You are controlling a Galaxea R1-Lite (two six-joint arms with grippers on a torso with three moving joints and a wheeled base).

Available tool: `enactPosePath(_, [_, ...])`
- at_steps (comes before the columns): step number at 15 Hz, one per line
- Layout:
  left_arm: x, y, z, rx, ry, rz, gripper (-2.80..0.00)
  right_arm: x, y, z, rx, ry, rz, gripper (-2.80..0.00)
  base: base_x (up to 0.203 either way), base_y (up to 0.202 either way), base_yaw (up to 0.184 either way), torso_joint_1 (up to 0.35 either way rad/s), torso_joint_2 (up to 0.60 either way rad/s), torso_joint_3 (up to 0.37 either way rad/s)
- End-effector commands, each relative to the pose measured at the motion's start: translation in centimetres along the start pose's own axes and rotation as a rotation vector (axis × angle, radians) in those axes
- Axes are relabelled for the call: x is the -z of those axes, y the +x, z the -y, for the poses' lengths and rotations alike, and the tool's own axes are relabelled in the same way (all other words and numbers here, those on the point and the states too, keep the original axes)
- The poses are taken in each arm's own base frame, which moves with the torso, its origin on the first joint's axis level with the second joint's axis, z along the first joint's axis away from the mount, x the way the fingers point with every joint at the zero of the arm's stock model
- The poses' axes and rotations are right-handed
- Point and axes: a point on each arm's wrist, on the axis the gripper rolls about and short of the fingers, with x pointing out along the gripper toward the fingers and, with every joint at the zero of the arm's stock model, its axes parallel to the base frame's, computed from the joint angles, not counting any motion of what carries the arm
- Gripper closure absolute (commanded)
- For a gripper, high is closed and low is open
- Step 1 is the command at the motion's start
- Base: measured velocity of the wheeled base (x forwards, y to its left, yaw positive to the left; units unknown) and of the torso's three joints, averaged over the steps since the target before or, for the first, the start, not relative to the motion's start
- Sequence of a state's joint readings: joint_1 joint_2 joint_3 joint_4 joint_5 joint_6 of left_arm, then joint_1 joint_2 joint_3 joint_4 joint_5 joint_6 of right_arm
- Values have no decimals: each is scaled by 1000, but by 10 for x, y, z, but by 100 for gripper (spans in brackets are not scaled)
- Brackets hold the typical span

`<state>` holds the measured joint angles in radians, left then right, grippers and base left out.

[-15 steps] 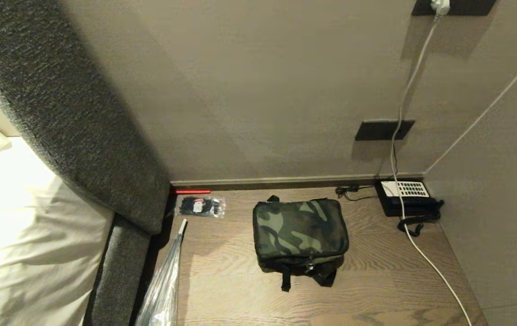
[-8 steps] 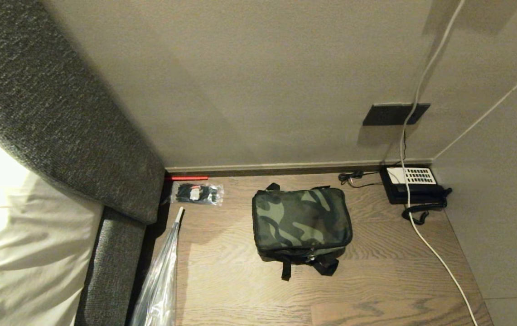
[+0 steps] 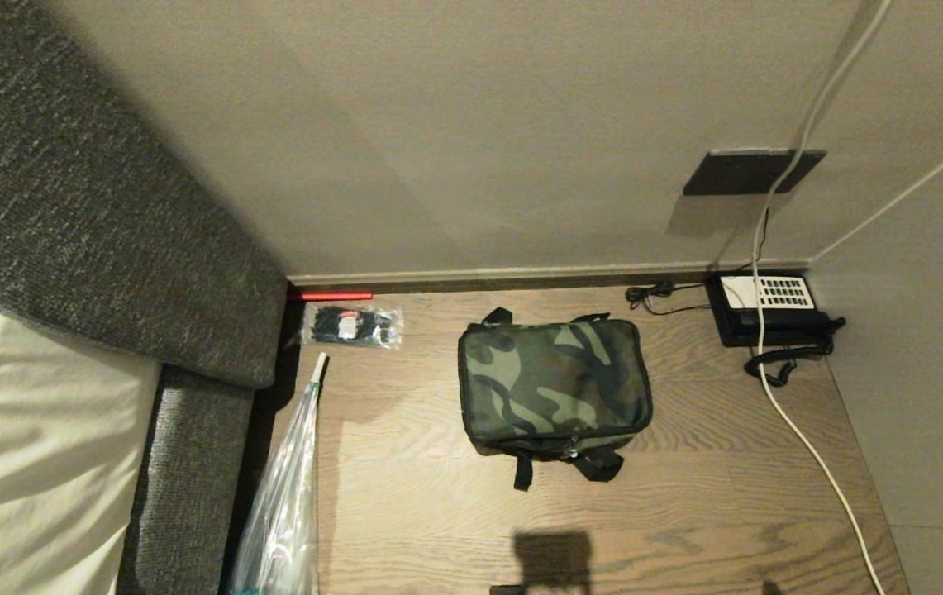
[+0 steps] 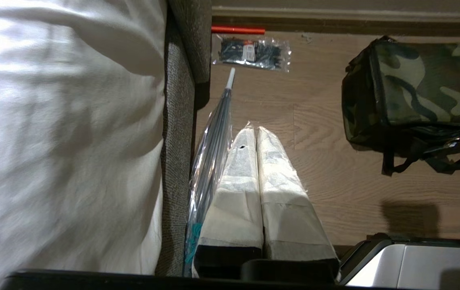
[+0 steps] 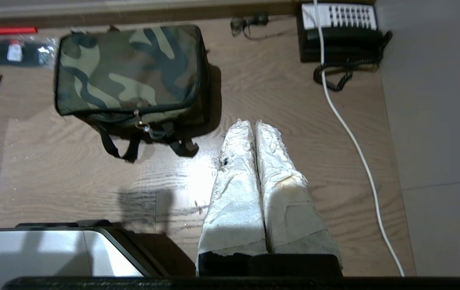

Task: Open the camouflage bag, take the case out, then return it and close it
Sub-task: Open the top of the storage box

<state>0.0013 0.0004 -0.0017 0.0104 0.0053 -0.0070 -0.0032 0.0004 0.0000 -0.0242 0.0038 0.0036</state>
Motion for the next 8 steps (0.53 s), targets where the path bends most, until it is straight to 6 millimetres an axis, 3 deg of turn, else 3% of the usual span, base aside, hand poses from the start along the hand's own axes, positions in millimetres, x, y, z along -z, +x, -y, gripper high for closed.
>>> enactPosePath(1, [0,0,0,-1,-1,0,0,5,0,0,-1,1,-2,0,0,0,0,2,5,-198])
enactPosePath(8, [0,0,0,-1,-5,0,0,5,0,0,-1,1,-2,0,0,0,0,3,3,-200])
